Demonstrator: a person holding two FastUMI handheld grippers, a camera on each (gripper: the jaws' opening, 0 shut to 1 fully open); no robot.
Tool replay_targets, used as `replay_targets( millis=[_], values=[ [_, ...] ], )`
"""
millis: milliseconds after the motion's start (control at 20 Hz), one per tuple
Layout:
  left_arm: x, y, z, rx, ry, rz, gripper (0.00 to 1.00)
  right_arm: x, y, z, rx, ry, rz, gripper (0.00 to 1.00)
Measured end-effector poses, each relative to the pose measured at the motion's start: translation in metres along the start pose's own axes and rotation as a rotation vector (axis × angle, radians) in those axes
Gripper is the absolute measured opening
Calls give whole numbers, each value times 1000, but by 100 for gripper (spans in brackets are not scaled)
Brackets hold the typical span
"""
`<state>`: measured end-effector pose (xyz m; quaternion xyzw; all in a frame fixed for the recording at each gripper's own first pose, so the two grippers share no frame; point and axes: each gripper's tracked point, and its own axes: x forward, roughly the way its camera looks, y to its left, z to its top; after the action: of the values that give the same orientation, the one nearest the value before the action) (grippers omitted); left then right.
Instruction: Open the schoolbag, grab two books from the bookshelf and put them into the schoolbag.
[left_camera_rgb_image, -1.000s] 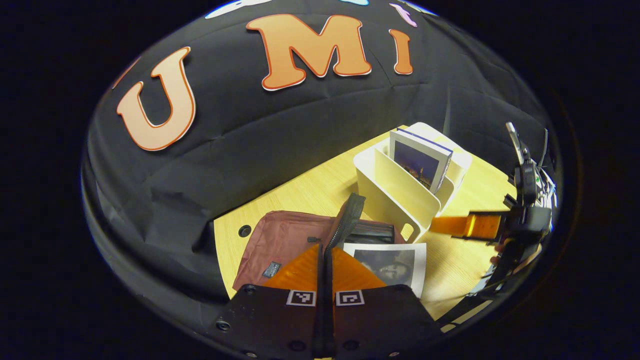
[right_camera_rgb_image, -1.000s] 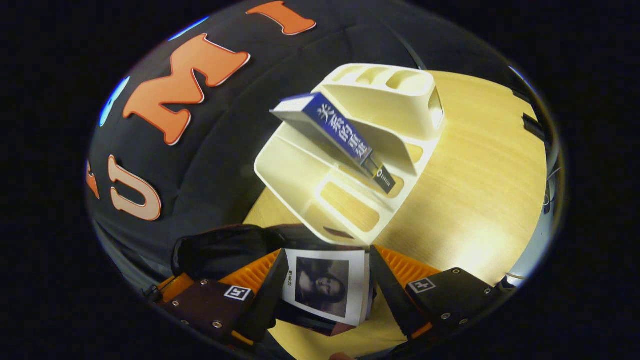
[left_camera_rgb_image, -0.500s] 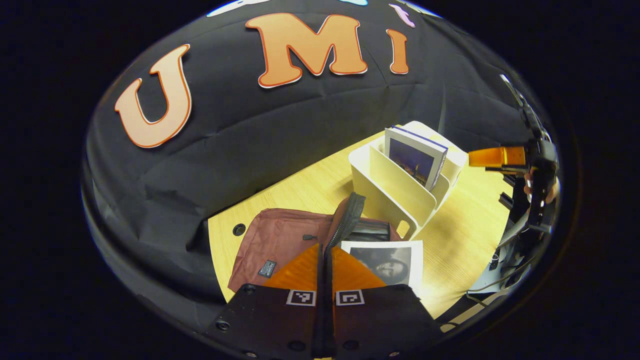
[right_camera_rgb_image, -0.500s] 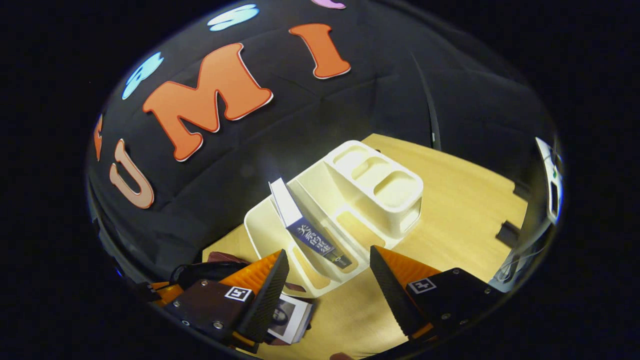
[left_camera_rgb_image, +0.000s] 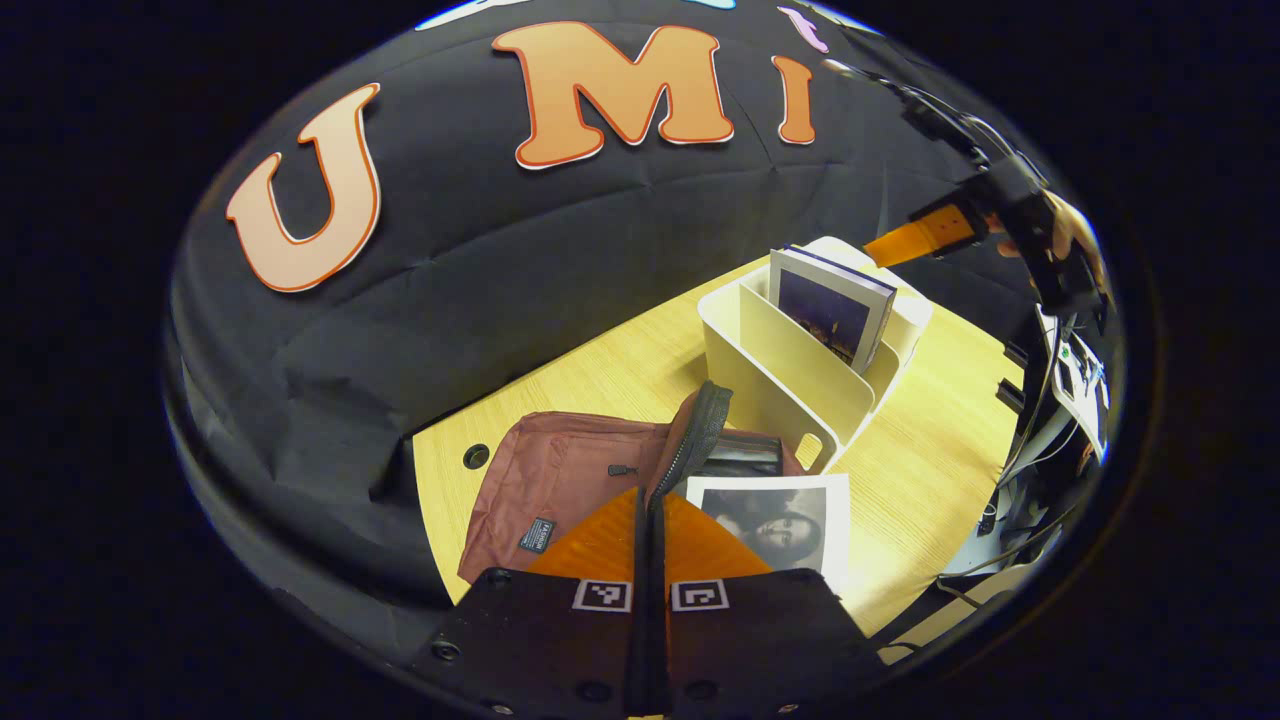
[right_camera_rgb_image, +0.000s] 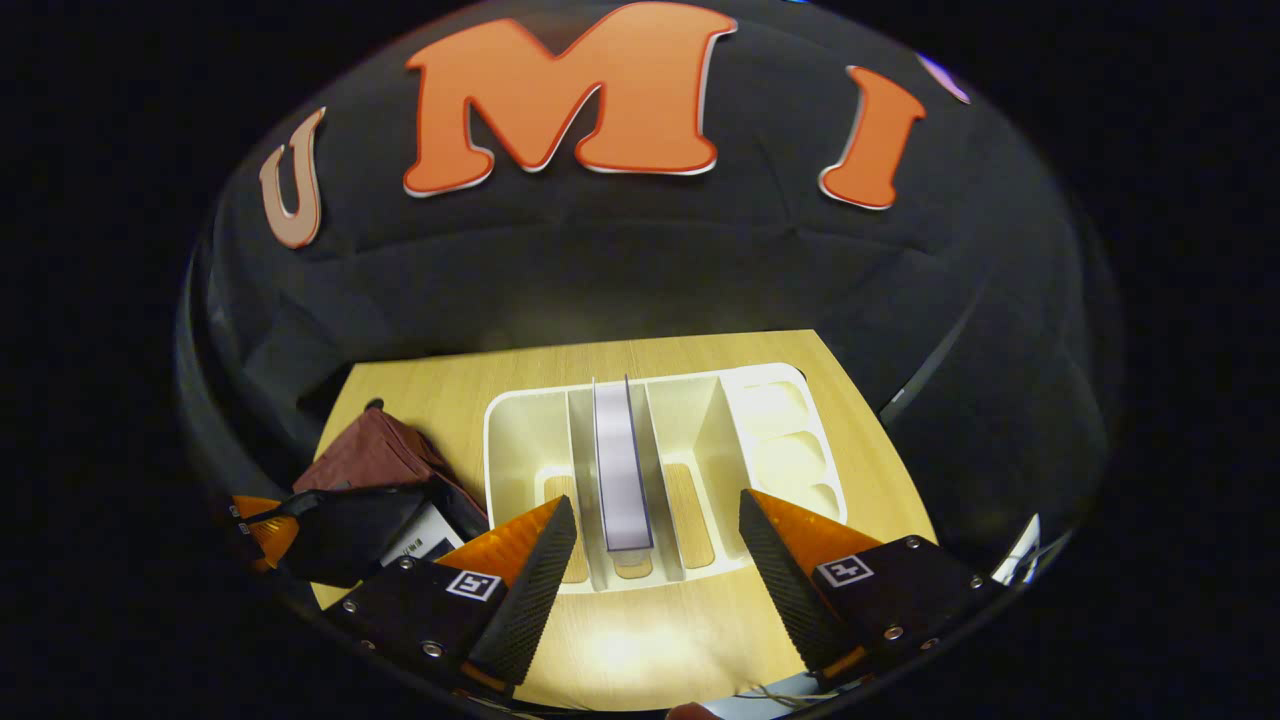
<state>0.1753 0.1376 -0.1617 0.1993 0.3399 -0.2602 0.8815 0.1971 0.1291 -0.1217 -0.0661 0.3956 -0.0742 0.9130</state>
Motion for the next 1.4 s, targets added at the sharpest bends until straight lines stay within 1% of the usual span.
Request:
replay_targets(
  millis=[150, 250, 300, 450, 500, 550, 600, 650, 700, 750, 800, 850, 900, 950, 1000, 1050, 1150, 1300, 1400],
  values=[
    [0, 4, -3, -5, 7, 7, 1, 29, 10, 14, -78, 96, -4, 99],
    [1, 7, -3, -6, 13, 13, 1, 52, 9, 21, -113, 157, -25, 99],
    [1, 8, -3, -5, 16, 16, 1, 63, 10, 23, -105, 183, -32, 99],
    [0, 10, -3, -7, 21, 22, 1, 88, 18, 5, -77, 316, 0, 100],
    [1, 10, -3, -8, 24, 23, 1, 94, 17, 1, -88, 336, -13, 100],
    [1, 10, -3, -10, 26, 23, 9, 99, 14, -1, -107, 348, -22, 100],
    [1, 10, -3, -11, 28, 22, 9, 102, 13, -2, -116, 359, -28, 100],
    [2, 9, -2, -11, 28, 21, 1, 103, 18, -7, -112, 376, -17, 100],
    [2, 9, -2, -9, 31, 20, 1, 103, 20, -8, -103, 392, -9, 97],
    [2, 10, -4, -8, 33, 22, 1, 104, 19, -10, -91, 404, -13, 89],
    [1, 10, -3, -7, 35, 25, 9, 106, 18, -11, -86, 412, -14, 85],
    [1, 10, -2, -7, 35, 28, 9, 109, 17, -13, -89, 418, -14, 64],
    [2, 11, -2, -9, 37, 28, 1, 109, 16, -13, -91, 421, -15, 59],
    [2, 10, -4, -13, 37, 26, 1, 108, 18, -12, -82, 433, -6, 56],
    [2, 10, -4, -17, 39, 24, 1, 106, 25, -15, -62, 437, 20, 47],
    [3, 9, -5, -23, 41, 23, 1, 105, 29, -14, -38, 442, 34, 42],
    [5, 10, -6, -33, 46, 22, 1, 104, 28, -16, -45, 443, 30, 35],
    [7, 9, -8, -42, 51, 20, 1, 98, 27, -11, -52, 425, 27, 34],
    [8, 9, -9, -47, 51, 19, 1, 86, 25, -3, -43, 404, 28, 34]
  ],
)
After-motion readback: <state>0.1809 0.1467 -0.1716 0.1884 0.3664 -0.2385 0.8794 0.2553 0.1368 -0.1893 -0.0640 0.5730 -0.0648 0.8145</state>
